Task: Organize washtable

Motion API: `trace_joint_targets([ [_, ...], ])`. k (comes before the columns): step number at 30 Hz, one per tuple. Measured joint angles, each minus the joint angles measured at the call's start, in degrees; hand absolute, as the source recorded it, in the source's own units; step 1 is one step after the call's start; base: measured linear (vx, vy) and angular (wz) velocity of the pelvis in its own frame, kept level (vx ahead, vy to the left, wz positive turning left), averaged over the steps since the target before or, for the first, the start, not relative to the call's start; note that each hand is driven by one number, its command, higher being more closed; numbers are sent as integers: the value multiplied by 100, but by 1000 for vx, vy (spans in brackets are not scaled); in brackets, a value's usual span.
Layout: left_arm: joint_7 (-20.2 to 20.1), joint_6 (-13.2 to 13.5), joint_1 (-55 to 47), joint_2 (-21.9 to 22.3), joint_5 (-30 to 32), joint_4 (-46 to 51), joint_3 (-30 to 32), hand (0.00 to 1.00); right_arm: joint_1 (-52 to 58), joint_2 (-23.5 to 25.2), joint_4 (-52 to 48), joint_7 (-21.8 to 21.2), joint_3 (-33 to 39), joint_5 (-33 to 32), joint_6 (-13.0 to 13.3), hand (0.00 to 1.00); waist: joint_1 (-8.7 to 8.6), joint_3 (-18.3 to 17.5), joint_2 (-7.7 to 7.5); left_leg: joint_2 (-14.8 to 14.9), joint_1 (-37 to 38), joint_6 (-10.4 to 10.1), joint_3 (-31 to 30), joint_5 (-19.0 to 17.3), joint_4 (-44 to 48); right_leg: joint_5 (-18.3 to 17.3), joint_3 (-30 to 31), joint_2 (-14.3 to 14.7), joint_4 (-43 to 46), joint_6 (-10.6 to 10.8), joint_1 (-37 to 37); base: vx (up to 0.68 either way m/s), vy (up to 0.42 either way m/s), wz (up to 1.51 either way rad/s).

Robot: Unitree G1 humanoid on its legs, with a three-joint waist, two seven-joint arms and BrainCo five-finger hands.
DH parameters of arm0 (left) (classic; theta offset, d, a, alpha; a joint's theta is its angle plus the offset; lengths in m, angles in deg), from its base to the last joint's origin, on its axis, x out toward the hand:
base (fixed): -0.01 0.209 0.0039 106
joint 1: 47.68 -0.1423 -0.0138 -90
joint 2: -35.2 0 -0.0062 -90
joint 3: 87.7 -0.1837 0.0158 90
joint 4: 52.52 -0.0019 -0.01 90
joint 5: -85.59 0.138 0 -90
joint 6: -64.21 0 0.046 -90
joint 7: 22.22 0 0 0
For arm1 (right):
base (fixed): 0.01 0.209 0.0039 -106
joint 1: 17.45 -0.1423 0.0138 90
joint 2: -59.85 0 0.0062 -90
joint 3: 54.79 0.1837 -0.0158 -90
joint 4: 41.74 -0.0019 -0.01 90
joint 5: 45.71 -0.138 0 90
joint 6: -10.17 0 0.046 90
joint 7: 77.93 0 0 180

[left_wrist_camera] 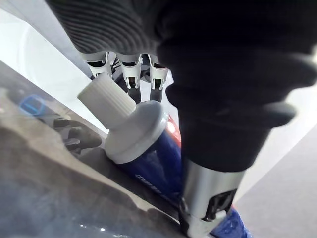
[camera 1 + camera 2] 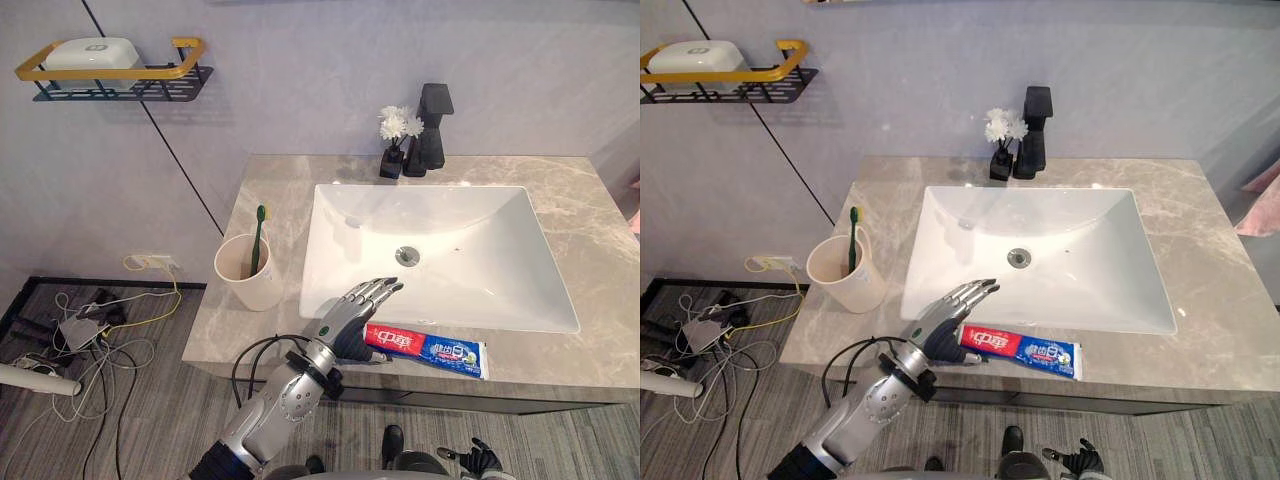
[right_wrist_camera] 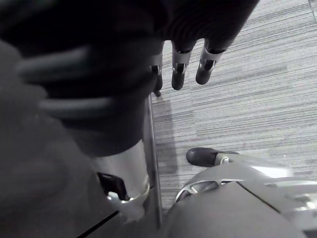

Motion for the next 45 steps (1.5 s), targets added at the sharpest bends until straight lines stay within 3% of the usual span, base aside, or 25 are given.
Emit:
trace_joint_targets([
  [9,-26,-48,36,-10,238,-332,1,0,-1,1,0,0,1,-1,-6,0,-1,10,-15,3,5,-18,14,-12,1,0,39,9,0,0,-10,0,1,-2],
  [10,-27,-48,38,-10,239,-334,1,100,-1,1,0,-1,1,-1,-7,0,-1,18,-22,3,5,-18,14,-12,1,0,39,9,0,0,-10,0,0,0],
  [16,-145,73,37,-11,250,-347,-10,100,-3,1,0,-18,3,-7,-13,0,0,23,-21,3,5,-18,13,-12,2,0,38,9,0,0,-9,0,0,0],
  [39,-14,40,211,90,95,-425,19,100,-32,17,8,-30,5,-74,-35,0,5,28,-6,4,-5,-20,8,-13,-1,0,55,14,0,0,-60,0,0,0],
  [45,-13,-76,135,12,-58,-255,86,100,-32,30,-21,-11,14,-241,-34,0,5,21,2,26,-7,-20,107,-15,-21,0,136,41,0,-1,-93,1,0,-7],
])
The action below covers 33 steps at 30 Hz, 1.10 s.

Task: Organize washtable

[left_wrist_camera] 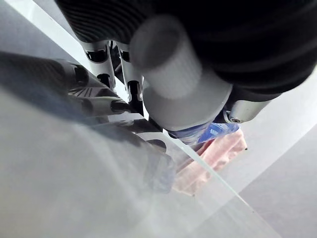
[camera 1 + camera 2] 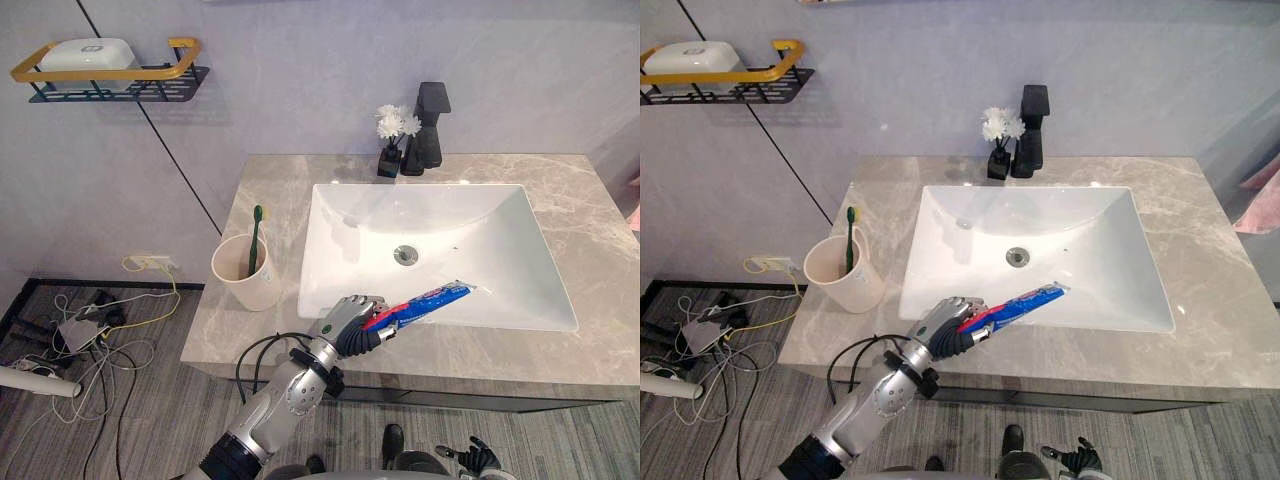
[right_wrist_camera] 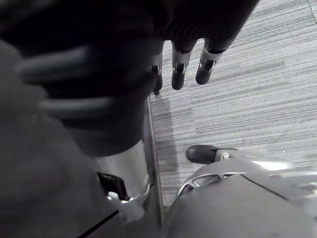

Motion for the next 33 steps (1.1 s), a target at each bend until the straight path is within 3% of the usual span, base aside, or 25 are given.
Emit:
trace_joint_targets([
  [9,-256,-245,-306,-207,-232,896,484,100,139,24,-1097,150,292,-172,9,0,10,-4,-11,103,-27,-20,357,-21,-16,29,350,138,3,-41,-193,13,-6,-21],
  [14,-216,-370,-258,-163,-417,1919,1330,100,451,155,-2327,237,816,-189,36,0,18,-11,-112,98,-21,-4,581,-25,2,104,591,175,9,-91,-293,-2,6,-24],
  [19,-176,-373,-258,19,-703,2552,1747,100,710,381,-3224,232,1171,-208,21,0,8,-18,-206,79,12,122,757,-105,81,194,807,225,13,-57,-309,-40,11,-25],
  [25,-122,-371,-273,113,-965,2886,2064,100,1048,516,-4590,94,1491,-215,-11,0,24,-81,-321,59,-5,193,1021,-200,268,282,1039,210,5,-60,-363,-70,16,-21],
  [33,-137,-370,-424,169,-1070,3317,2256,100,1398,424,-6796,-280,2128,-215,-30,0,6,-112,-345,81,-1,155,1112,-250,375,310,1161,261,10,-78,-378,-21,-3,-9],
])
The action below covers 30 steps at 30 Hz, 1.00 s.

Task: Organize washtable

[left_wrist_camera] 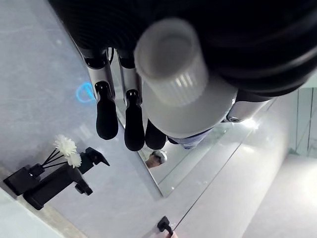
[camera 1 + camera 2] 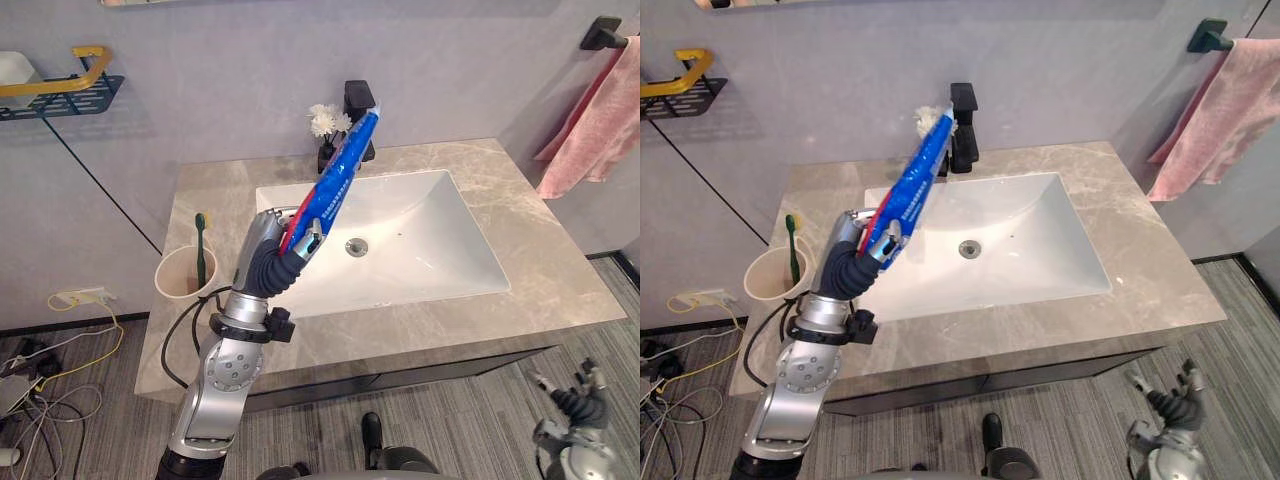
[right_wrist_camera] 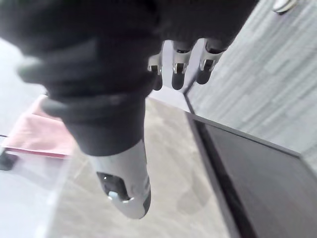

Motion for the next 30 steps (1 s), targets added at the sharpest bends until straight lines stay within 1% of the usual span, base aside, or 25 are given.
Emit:
trace_joint_targets([
  [3,-21,4,-30,2,-44,42,68,100,-1,-167,-542,-151,41,-2,9,0,-8,-34,-42,10,-2,8,26,-36,54,1,27,2,-1,4,6,-13,6,-6],
  [6,-124,6,-187,-7,-118,173,192,100,-101,-307,-1073,-267,9,-19,54,0,12,-115,-85,3,-6,16,24,-43,57,-9,21,-12,-3,17,-3,0,0,0],
  [9,-144,33,-409,-12,-187,385,185,100,-412,-573,-1293,-329,-31,-212,272,0,106,-214,-86,-11,-7,31,12,-57,62,-34,2,-32,-4,49,-18,-2,19,4],
  [10,-148,47,-409,-16,-249,441,189,100,-612,-717,-1293,-324,-125,-314,363,0,167,-225,-90,-20,-11,35,-13,-60,68,-40,-24,-47,-4,56,-10,-3,17,12],
  [12,-147,50,-409,-21,-346,541,185,100,-993,-890,-1293,-313,-444,-524,489,0,168,-236,-101,-33,-80,36,-124,-59,113,-44,-138,-83,-4,54,-8,-5,10,27],
  [15,-142,150,-404,-23,-474,600,156,100,-1604,-994,-1280,-313,-1158,-951,701,0,260,-287,-77,-39,-208,40,-318,-56,188,-46,-327,-119,-5,35,-18,7,-4,31],
  [16,-133,157,-404,-20,-529,601,136,100,-1740,-996,-1270,-318,-1362,-1091,716,0,322,-321,-55,-40,-231,40,-369,-56,194,-46,-380,-122,-5,34,-17,42,-12,43],
  [17,-118,158,-403,-17,-590,610,119,100,-1937,-994,-1234,-323,-1694,-1366,725,0,392,-358,-21,-40,-258,44,-469,-51,197,-49,-490,-129,-4,29,4,42,-8,29],
  [19,-107,158,-401,-17,-642,637,112,100,-2110,-987,-1177,-367,-1964,-1650,728,0,518,-366,-7,-41,-284,52,-531,-45,198,-49,-581,-136,-4,28,13,27,-4,28],
  [22,-52,158,-400,-6,-686,644,88,100,-2287,-962,-1149,-449,-2387,-2231,736,0,535,-386,-8,-107,-317,83,-744,-2,172,-47,-805,-179,-3,26,99,35,18,32],
  [24,20,158,-386,30,-748,644,61,100,-2359,-910,-1149,-601,-2734,-2579,741,0,557,-432,-9,-116,-339,124,-788,42,129,-47,-890,-225,-2,27,93,23,24,20],
  [26,42,158,-357,42,-790,644,52,100,-2385,-773,-1148,-715,-3053,-2899,737,0,621,-457,-14,-166,-339,158,-825,90,66,-45,-939,-269,-3,28,89,-4,28,13],
  [30,147,158,-356,72,-794,645,26,100,-2538,-591,-1102,-1024,-3637,-3434,673,0,653,-474,-40,-255,-339,206,-942,219,-72,-36,-1082,-367,-4,39,90,-24,41,19],
])
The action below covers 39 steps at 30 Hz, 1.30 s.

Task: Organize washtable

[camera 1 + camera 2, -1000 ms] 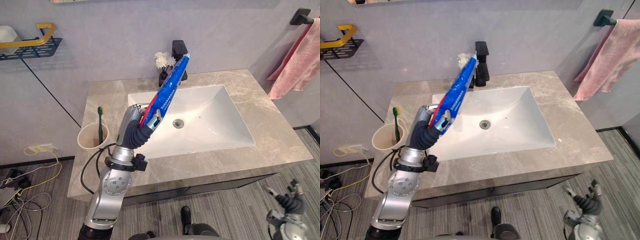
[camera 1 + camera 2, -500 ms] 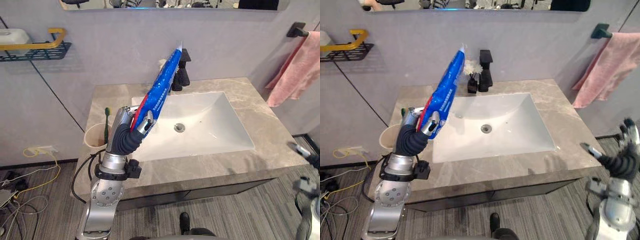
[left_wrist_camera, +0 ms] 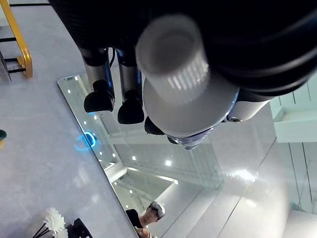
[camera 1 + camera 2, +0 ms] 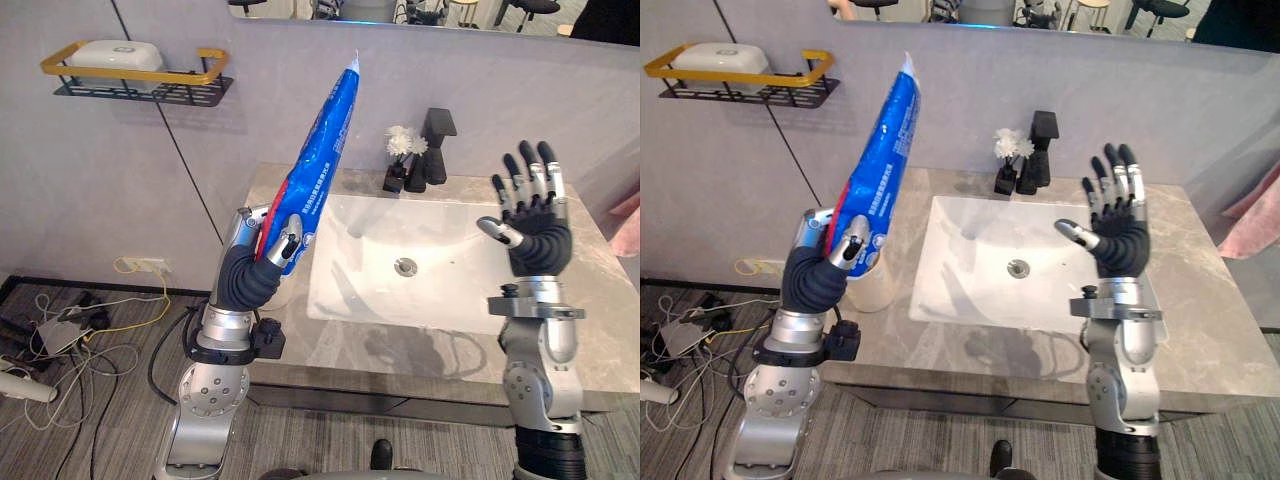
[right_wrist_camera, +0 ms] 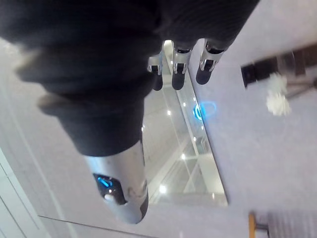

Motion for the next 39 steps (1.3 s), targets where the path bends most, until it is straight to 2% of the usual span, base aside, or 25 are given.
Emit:
trace_joint_targets([
  [1,2,0,0,0,0,1,-3,100,-32,30,39,-41,-104,-41,-5,0,8,-9,-14,-3,0,0,-1,4,-1,0,-2,-4,-1,0,1,-42,38,3],
  [2,21,1,0,18,-9,2,-166,100,-211,295,103,-475,-839,-1041,-178,0,138,-59,-101,2,-14,-22,-5,25,0,-2,-11,-3,-1,-2,-8,-34,27,1],
  [7,21,1,0,21,-15,1,-185,100,-355,315,122,-486,-1208,-1258,-234,0,134,-53,-139,13,-23,-32,-6,31,0,-3,-16,6,-2,-4,-18,9,7,0],
  [8,24,-4,32,24,-119,-6,-617,100,-787,518,173,-705,-2050,-2020,-356,0,139,-57,-244,25,-68,-35,-7,32,5,-3,-27,17,-2,-4,-55,47,37,3],
  [12,27,-9,52,22,-214,-94,-648,100,-831,554,175,-713,-2197,-2135,-392,0,142,-69,-330,17,-67,-35,-30,32,7,-2,-52,5,0,-4,-41,23,25,3],
  [17,91,-35,269,17,-213,-394,-972,100,-1052,564,343,-709,-2660,-2452,-489,0,137,-70,-332,18,-56,-36,-45,33,13,-2,-77,5,0,-4,-21,3,8,2],
  [21,90,-33,303,12,-208,-459,-1080,100,-1083,527,410,-700,-2665,-2617,-492,0,141,-70,-332,26,-57,-39,-45,35,14,-3,-77,13,0,-5,-21,0,0,0],
  [22,78,-33,303,11,-208,-470,-1087,100,-1085,497,411,-700,-2666,-2621,-492,100,141,-70,-332,26,-57,-39,-45,35,14,-3,-77,13,0,-5,-21,0,0,0],
  [39,-9,135,105,32,-196,-810,-1186,100,-1252,226,548,-561,-2649,-2512,-527,100,137,-71,-333,32,-65,-41,38,35,-7,-1,13,27,0,-5,-79,0,0,-2],
])
